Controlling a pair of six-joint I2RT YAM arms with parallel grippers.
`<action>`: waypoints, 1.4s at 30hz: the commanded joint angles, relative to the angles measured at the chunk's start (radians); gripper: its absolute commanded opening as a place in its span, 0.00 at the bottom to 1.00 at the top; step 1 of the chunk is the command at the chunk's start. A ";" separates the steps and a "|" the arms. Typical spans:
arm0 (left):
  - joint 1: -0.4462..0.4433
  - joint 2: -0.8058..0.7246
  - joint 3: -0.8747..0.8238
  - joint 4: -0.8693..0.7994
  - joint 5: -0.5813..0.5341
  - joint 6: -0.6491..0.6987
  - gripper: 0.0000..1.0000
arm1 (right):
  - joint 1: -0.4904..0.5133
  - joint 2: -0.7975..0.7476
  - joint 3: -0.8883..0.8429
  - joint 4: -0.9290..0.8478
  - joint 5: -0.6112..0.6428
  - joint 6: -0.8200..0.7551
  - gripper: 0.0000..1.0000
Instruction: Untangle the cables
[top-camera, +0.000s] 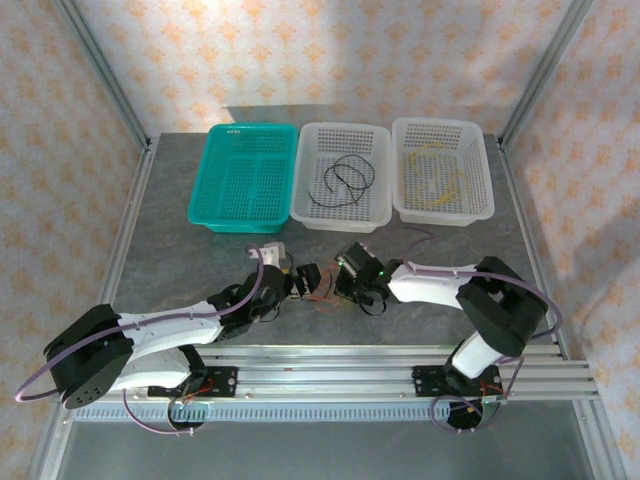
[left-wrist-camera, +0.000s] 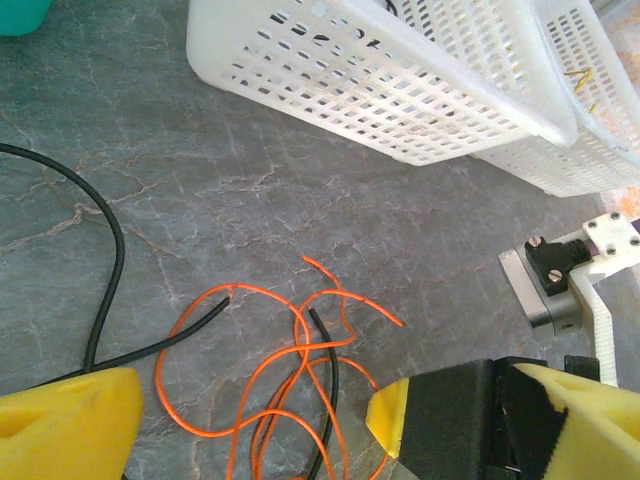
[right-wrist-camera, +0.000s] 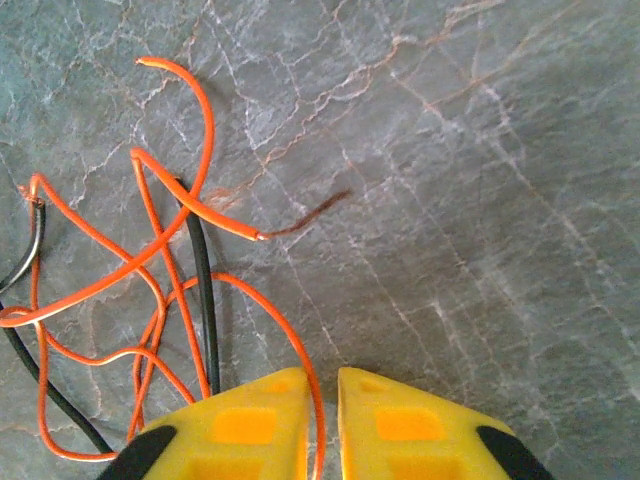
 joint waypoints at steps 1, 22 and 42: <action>-0.009 -0.005 0.008 -0.024 -0.040 0.015 0.94 | 0.006 0.023 0.040 0.040 0.052 -0.014 0.11; -0.010 0.112 0.043 0.004 0.018 0.056 0.98 | 0.007 -0.275 -0.071 0.004 0.156 -0.093 0.00; -0.011 0.325 0.170 -0.006 0.026 0.081 0.98 | 0.007 -0.395 -0.080 0.042 0.059 -0.350 0.00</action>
